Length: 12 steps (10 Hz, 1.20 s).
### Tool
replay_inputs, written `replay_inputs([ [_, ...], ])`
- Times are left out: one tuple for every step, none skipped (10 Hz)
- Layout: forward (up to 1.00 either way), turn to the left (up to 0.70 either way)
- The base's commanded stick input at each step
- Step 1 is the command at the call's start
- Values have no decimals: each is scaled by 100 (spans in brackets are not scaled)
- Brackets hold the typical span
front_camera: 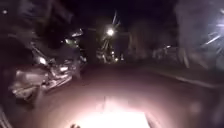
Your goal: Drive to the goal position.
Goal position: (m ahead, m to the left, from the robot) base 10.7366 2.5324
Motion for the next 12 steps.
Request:
replay_inputs([
  [100, 0],
  [100, 0],
  [100, 0],
  [100, 0],
  [100, 0],
  [100, 0],
  [100, 0],
  [100, 0],
  [100, 0],
  [100, 0],
  [100, 0],
  [100, 0],
])
